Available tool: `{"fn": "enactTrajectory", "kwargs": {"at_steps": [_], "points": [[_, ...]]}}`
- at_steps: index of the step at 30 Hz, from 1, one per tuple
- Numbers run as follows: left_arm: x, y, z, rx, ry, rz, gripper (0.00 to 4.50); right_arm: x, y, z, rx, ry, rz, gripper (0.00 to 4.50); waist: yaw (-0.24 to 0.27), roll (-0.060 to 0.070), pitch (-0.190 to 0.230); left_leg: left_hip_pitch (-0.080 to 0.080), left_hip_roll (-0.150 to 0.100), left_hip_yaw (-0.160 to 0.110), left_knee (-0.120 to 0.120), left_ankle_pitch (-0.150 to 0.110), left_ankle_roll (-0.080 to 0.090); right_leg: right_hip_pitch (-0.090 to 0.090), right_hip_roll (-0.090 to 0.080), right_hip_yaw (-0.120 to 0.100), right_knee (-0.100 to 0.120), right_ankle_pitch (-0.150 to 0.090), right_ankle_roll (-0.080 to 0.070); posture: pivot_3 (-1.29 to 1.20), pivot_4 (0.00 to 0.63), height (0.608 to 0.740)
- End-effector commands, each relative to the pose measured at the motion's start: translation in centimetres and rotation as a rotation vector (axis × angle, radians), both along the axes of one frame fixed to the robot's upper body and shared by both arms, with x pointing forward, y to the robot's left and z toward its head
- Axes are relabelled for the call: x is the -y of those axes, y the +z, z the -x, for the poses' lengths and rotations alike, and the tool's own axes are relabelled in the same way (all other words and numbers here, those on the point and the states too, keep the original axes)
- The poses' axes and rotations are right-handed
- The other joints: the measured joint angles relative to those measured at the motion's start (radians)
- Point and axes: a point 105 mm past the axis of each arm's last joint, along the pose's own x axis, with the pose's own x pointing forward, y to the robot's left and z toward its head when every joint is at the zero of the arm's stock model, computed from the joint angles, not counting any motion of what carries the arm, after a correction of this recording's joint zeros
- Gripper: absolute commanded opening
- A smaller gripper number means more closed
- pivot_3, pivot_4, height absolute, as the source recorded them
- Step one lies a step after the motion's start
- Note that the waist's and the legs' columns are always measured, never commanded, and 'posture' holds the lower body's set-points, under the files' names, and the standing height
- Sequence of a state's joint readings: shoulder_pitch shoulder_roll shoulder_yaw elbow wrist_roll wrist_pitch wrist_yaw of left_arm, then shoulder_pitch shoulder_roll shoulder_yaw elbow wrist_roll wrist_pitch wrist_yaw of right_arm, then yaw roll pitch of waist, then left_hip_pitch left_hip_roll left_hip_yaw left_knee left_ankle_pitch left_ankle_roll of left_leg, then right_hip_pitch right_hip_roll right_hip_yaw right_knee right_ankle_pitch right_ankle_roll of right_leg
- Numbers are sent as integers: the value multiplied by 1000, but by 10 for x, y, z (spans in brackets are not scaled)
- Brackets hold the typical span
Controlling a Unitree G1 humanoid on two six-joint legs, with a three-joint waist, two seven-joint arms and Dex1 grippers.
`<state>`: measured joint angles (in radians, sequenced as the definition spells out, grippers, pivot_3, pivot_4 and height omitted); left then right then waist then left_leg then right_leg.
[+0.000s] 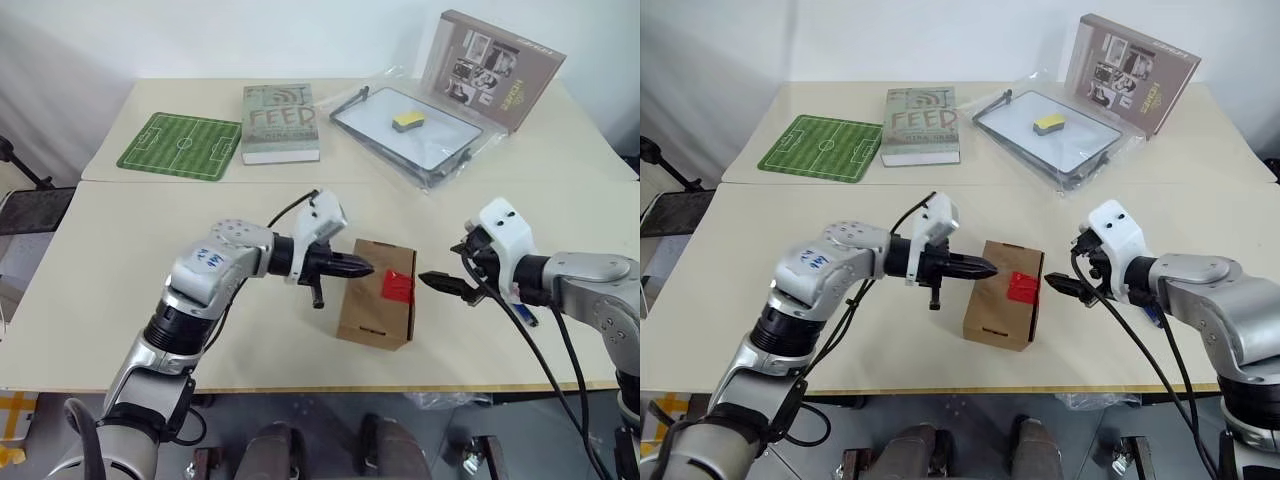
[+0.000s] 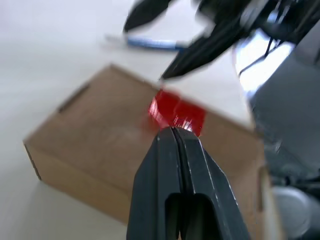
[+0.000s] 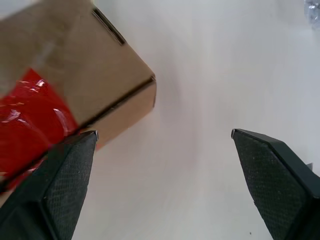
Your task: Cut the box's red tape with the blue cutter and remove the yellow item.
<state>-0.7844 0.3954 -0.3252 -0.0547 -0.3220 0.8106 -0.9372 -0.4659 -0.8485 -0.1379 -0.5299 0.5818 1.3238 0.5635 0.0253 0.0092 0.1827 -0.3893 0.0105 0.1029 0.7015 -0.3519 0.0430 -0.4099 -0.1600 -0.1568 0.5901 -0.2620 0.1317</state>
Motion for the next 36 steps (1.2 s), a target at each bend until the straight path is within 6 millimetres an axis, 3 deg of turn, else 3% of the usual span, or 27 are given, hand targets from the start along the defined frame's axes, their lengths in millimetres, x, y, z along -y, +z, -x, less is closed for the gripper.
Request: {"fn": "enactTrajectory", "kwargs": {"at_steps": [1, 5, 12, 27, 36], "points": [[3, -3, -5, 75, 0, -33, 0, -3, 19, 6, 62, 5, -9, 4479, 0, 0, 0, 0, 0, 0, 0, 0, 0, 0, 0, 0, 0, 0, 0, 0, 150, 740], [3, -10, -7, 110, -11, -75, 0, -12, 18, 16, 44, 33, -28, 4479, 2, 0, 0, 0, 0, 0, 1, 0, 0, 0, 0, 0, 0, 0, 0, 0, 150, 740], [3, -15, -2, 125, -46, -101, 0, -26, 0, 32, -31, 73, -27, 4479, 1, 0, 0, 0, 0, -1, 2, 0, 0, 1, 0, 0, 1, 0, 0, 0, 150, 740], [4, -18, 5, 107, -68, -106, 0, 0, -34, 41, -136, 43, 85, 4479, 2, -4, -2, 2, 0, -1, 2, 0, 0, 2, -1, 1, 1, 0, 0, 0, 150, 740], [3, -18, 6, 95, -51, -105, 0, 8, -69, 40, -190, 117, 240, 4479, 2, -4, -3, 2, 0, -1, 2, 0, 0, 2, -1, 1, 1, 0, 0, 0, 150, 740]]}}
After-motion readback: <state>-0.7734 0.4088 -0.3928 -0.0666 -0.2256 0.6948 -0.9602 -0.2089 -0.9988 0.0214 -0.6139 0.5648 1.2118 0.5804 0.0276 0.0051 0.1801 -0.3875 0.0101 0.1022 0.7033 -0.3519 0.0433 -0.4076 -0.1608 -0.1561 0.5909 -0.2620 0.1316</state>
